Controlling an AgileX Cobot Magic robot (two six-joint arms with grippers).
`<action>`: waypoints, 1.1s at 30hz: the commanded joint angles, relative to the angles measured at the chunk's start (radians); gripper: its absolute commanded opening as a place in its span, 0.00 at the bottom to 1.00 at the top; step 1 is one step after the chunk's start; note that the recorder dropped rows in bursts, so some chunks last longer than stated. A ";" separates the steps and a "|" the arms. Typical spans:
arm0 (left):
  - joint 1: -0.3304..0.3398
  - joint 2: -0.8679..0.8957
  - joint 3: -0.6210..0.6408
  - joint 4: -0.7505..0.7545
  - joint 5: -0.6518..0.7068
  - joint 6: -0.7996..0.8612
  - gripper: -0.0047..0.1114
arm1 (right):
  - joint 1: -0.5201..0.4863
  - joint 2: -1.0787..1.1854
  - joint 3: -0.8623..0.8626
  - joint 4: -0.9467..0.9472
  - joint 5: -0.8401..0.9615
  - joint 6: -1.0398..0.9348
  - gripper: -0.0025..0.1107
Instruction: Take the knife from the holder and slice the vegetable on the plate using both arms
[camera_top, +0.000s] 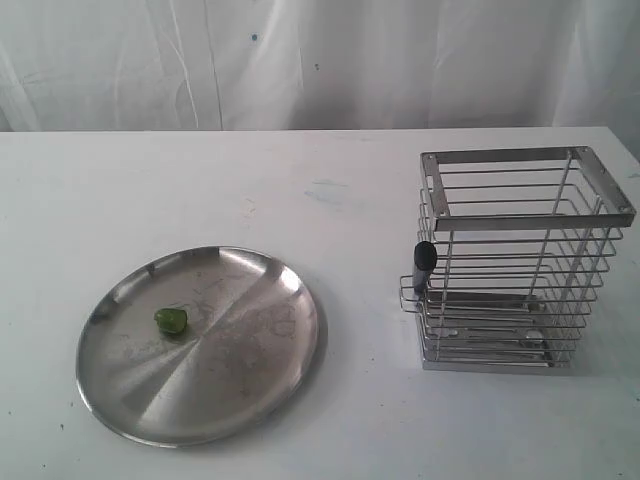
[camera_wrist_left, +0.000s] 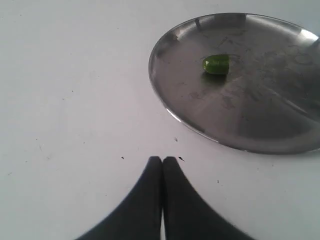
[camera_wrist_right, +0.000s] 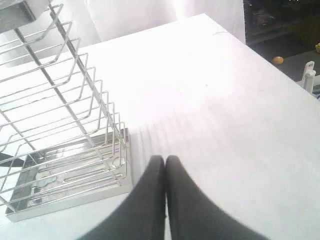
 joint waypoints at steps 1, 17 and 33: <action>-0.002 -0.004 0.002 -0.006 0.014 -0.002 0.04 | -0.004 -0.005 0.001 -0.009 -0.004 -0.012 0.02; -0.002 -0.004 0.002 -0.006 -0.269 -0.002 0.04 | -0.004 -0.005 0.001 -0.017 -0.325 -0.053 0.02; -0.002 -0.004 0.002 -0.006 -0.271 -0.002 0.04 | -0.004 -0.005 0.001 -0.007 -0.616 -0.055 0.02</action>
